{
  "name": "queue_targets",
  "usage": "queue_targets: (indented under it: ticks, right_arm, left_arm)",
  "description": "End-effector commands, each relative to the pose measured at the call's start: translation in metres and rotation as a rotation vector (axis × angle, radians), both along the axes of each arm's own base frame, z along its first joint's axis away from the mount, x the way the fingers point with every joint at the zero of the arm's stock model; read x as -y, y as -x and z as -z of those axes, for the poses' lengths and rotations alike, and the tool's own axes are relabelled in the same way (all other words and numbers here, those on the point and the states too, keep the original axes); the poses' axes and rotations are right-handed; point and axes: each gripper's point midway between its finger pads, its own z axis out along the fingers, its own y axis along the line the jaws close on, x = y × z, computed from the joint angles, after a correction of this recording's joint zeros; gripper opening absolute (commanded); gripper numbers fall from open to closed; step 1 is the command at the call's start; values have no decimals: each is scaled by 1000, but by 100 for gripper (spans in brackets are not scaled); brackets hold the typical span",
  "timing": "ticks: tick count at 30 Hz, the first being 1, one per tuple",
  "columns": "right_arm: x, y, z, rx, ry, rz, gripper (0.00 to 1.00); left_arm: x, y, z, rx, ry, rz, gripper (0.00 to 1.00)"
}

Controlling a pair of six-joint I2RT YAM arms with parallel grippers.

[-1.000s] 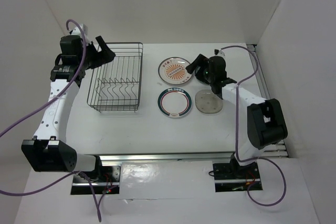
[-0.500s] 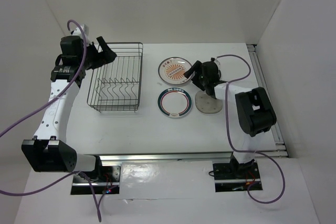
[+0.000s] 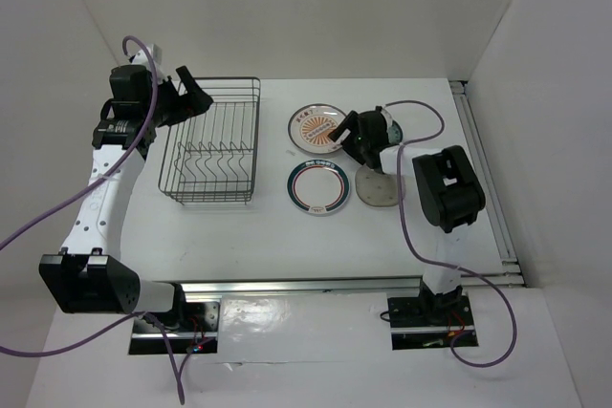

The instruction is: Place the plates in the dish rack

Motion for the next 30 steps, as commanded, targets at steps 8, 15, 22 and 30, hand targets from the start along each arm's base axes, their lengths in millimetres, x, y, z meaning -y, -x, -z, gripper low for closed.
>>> queue_targets:
  ticks: [8,15,22,30]
  right_arm:
    - [-13,-27,7,14,-16,37,86]
    - [-10,-26,24,-37,4,55,58]
    - [-10,-21,37,-67,-1,53,33]
    - [-9,-18,44,-93,10,54,0]
  left_arm:
    - [1,1,-19,69,8,13,100]
    - [3,1,-21,79,11,22,100]
    - [3,-1,-18,70,11,22,100]
    - [3,-3,-14,60,12,22,100]
